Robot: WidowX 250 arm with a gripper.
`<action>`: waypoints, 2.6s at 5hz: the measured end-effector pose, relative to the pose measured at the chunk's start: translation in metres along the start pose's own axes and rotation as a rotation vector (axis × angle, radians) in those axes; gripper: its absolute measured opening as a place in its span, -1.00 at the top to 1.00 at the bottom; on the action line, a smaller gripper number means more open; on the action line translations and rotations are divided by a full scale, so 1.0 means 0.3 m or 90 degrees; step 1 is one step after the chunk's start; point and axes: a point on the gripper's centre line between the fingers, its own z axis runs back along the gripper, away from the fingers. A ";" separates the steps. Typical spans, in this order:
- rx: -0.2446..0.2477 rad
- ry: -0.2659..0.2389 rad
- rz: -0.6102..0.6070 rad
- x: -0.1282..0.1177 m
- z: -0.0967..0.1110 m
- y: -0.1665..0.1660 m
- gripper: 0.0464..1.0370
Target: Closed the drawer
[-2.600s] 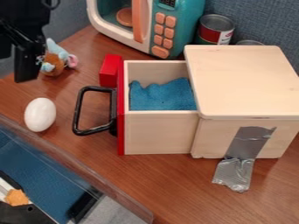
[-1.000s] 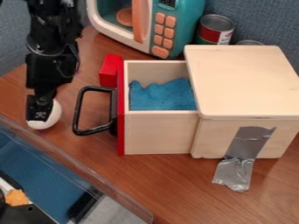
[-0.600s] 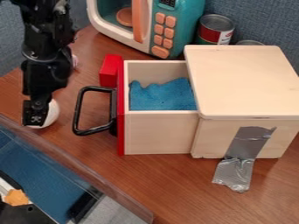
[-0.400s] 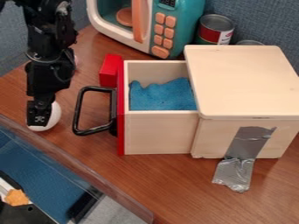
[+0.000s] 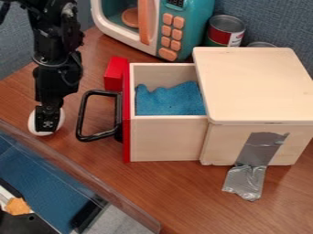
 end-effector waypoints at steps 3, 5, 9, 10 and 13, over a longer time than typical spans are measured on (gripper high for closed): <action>0.013 -0.007 -0.023 0.065 -0.030 0.000 -0.93; 0.015 -0.056 -0.032 0.097 -0.040 -0.001 -0.92; -0.014 -0.083 -0.070 0.265 -0.071 -0.021 -0.92; -0.002 -0.095 -0.081 0.335 -0.072 0.021 -0.92; -0.020 -0.124 -0.096 0.470 -0.037 0.006 -0.92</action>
